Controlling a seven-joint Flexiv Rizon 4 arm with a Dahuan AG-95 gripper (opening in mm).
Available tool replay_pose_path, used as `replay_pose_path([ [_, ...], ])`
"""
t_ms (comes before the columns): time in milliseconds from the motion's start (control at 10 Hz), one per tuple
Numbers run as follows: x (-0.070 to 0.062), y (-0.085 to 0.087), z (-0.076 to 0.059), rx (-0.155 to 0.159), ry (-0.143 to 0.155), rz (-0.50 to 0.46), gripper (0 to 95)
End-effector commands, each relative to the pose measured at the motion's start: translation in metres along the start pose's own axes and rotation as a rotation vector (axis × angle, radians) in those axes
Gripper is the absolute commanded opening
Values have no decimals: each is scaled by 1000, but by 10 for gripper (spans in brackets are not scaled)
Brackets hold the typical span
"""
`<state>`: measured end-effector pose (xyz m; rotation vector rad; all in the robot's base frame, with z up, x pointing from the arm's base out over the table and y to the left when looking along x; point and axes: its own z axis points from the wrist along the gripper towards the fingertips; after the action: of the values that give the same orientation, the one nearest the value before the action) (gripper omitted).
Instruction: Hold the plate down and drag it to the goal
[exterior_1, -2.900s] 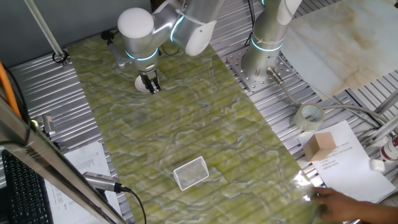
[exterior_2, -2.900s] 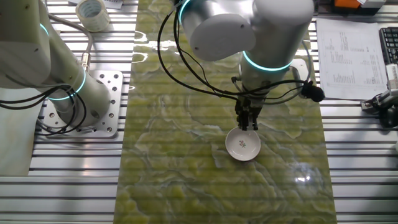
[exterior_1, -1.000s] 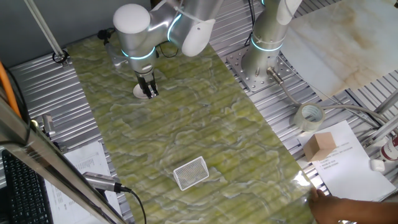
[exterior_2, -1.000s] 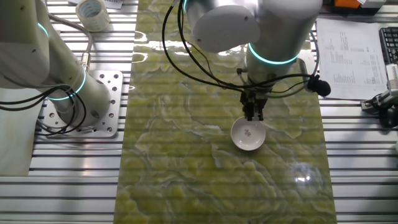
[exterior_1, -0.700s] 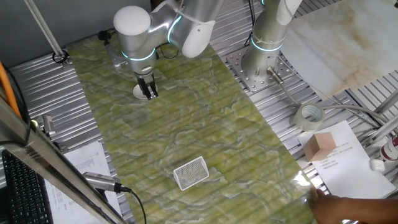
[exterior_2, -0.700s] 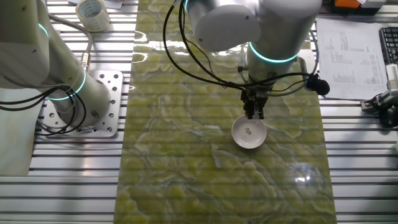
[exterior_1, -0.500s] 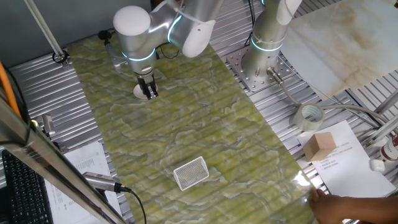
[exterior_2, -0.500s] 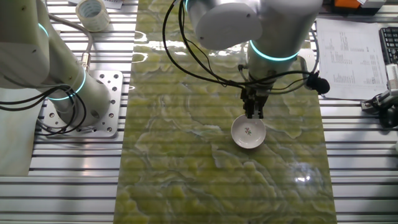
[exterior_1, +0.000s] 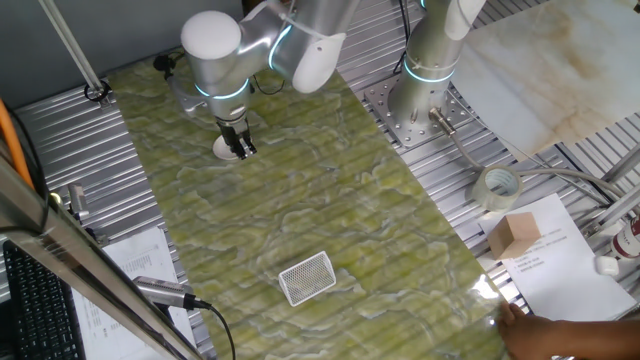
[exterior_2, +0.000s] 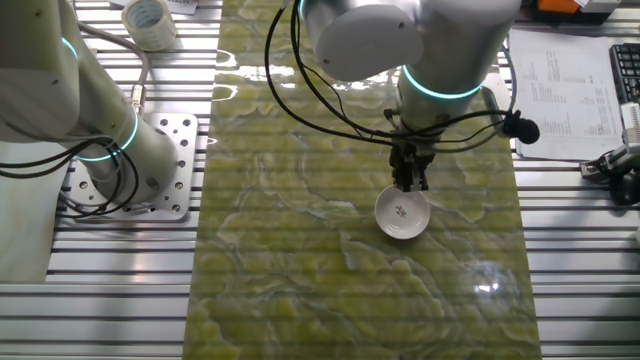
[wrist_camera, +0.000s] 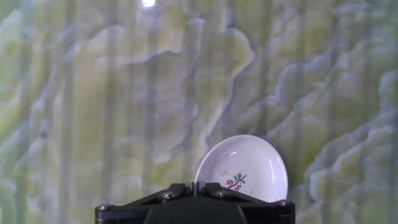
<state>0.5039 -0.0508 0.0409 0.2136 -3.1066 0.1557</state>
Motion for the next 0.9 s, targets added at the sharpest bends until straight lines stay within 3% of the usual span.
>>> replay_pose_path([
  [100, 0, 1, 1, -4, -5, -28, 0],
  [400, -4, 8, 3, -34, -12, -11, 0],
  [900, -15, 38, -3, -45, -13, 36, 0],
])
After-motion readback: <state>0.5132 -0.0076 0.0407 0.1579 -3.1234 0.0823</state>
